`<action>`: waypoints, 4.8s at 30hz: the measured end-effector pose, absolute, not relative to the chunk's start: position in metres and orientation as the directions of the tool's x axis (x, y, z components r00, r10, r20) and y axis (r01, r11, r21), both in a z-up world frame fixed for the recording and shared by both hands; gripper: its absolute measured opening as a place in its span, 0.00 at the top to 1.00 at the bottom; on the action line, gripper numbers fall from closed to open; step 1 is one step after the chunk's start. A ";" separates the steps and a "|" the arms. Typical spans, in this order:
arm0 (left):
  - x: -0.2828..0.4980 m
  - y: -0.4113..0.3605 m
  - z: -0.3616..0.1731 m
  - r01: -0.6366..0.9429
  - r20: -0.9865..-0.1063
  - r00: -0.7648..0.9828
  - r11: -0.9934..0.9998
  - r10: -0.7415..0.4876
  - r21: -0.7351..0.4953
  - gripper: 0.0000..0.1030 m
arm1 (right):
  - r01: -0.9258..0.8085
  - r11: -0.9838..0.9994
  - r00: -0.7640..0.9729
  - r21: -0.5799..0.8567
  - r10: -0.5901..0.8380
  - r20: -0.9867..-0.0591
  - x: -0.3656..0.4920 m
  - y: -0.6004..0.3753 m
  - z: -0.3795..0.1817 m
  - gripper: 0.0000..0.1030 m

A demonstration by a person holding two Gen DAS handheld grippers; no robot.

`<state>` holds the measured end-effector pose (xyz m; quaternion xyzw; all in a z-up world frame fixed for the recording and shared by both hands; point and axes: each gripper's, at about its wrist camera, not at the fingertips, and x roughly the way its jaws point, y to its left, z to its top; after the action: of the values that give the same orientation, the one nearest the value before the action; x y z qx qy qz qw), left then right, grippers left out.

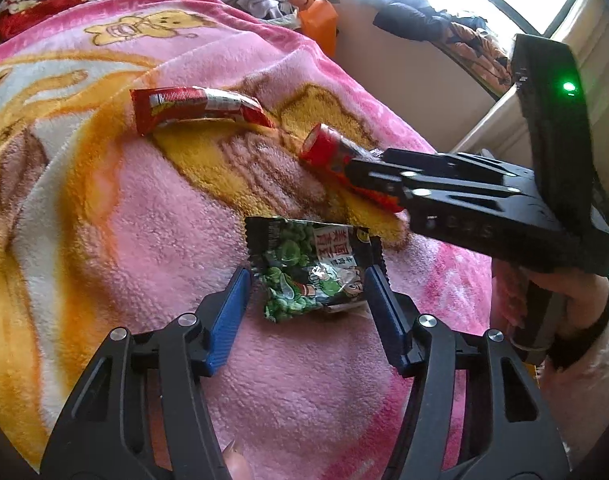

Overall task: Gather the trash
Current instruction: 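Grasp the red candy tube with the right tool while the left tool grasps the green snack packet, then carry the red candy tube and green packet over the yellow bin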

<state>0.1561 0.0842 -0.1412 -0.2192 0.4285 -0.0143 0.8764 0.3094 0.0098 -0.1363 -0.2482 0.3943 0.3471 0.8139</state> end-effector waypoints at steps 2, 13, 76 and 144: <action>0.156 0.084 -0.142 -0.164 -0.748 0.630 0.905 -0.209 -0.391 0.50 | -0.760 0.638 0.434 -0.123 0.357 -0.828 0.314 0.012 -0.145 0.55; 0.155 0.091 -0.146 -0.199 -0.746 0.629 0.882 -0.220 -0.428 0.58 | -0.719 0.695 0.415 -0.008 0.420 -0.807 0.299 -0.011 -0.151 0.74; 0.132 -0.022 -0.028 0.101 -0.574 0.749 0.913 -0.331 -0.394 0.97 | -0.371 0.914 0.742 0.162 0.397 -0.539 0.146 -0.225 -0.051 0.75; 0.125 -0.149 -0.020 0.367 -0.564 0.665 0.872 -0.490 -0.325 0.97 | -0.063 0.970 0.862 0.235 0.172 -0.478 0.105 -0.353 -0.048 0.75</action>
<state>0.1245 -0.1491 -0.0202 -0.0919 0.3344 -0.2361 0.9077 0.1047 -0.3532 -0.0483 0.1063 0.2559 0.0613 0.9589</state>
